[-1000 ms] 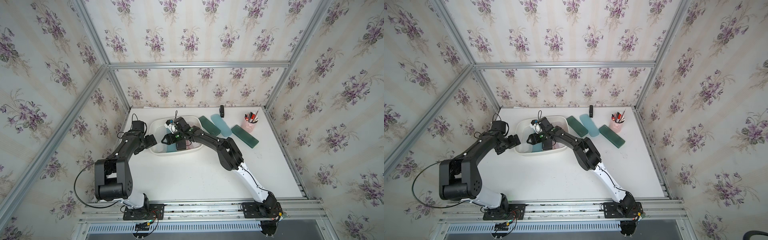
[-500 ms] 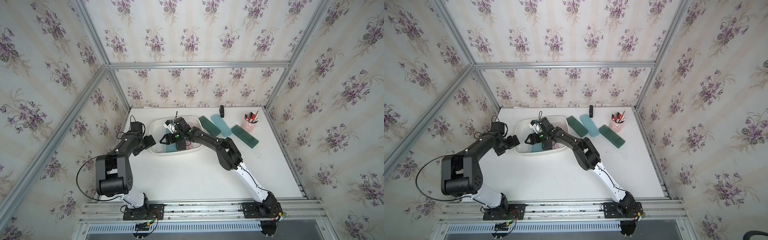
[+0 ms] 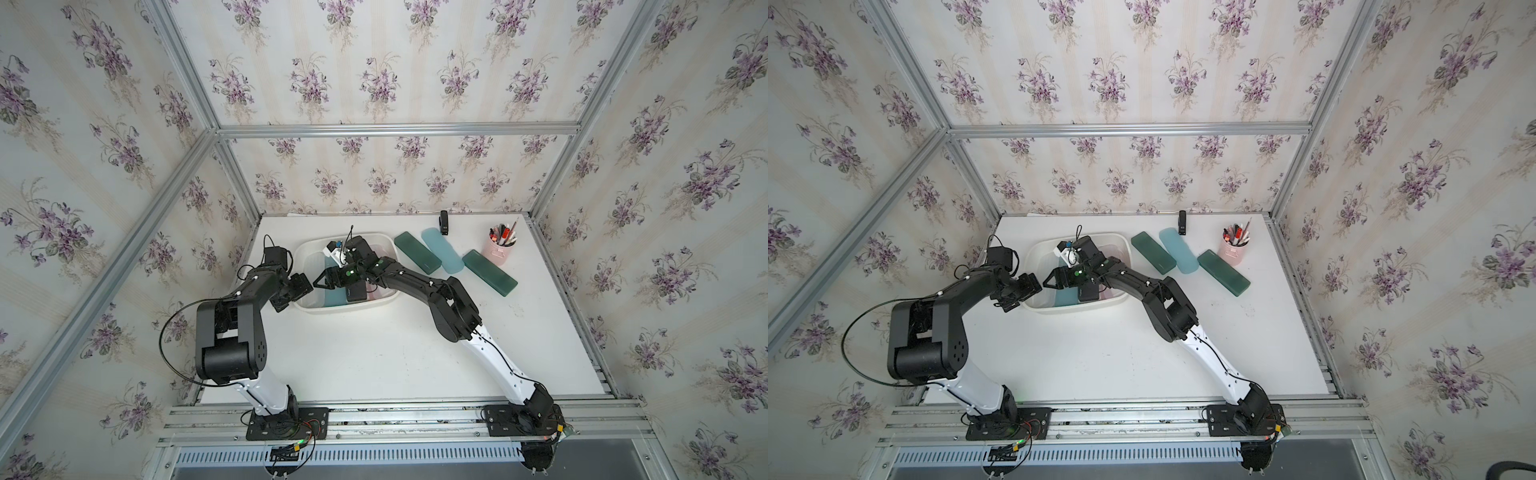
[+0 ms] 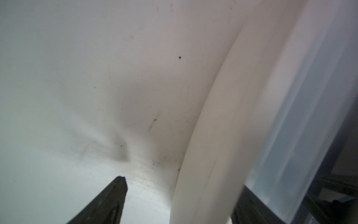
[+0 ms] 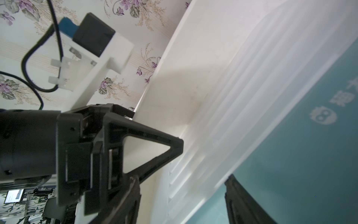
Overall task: Put the pencil case into the storage box
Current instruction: Adjust the pencil case in the storage box.
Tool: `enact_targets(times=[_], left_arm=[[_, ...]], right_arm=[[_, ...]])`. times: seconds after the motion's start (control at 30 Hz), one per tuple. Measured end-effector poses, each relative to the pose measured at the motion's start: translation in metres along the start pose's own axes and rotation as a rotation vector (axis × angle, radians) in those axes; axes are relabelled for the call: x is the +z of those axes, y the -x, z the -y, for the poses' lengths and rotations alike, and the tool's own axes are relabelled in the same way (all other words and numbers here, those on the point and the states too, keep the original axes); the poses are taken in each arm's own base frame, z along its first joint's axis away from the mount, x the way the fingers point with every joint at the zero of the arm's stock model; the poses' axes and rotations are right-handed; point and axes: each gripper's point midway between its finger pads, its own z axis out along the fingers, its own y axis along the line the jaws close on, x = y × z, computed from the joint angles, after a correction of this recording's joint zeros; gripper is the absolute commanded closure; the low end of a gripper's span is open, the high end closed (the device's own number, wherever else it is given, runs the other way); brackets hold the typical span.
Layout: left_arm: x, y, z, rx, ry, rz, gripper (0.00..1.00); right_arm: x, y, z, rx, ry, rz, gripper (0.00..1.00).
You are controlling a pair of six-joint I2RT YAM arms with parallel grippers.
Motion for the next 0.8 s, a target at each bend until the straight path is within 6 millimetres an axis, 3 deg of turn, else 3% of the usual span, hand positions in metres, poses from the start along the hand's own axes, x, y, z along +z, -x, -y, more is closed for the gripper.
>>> enact_targets(times=[0.2, 0.37, 0.6, 0.8], left_arm=[[-0.002, 0.004, 0.007, 0.002, -0.029, 0.005, 0.44], [-0.009, 0.018, 0.014, 0.006, -0.048, 0.038, 0.44], [-0.014, 0.034, 0.019, 0.018, -0.054, 0.062, 0.72], [-0.005, 0.027, 0.03, 0.054, -0.103, 0.023, 0.83]], right_arm=[[-0.002, 0.0, 0.005, 0.01, -0.035, 0.006, 0.29], [-0.018, -0.003, 0.018, 0.042, -0.116, 0.009, 0.29], [-0.062, -0.018, 0.024, 0.072, -0.223, 0.03, 0.29], [-0.083, -0.036, 0.034, 0.078, -0.292, 0.039, 0.3]])
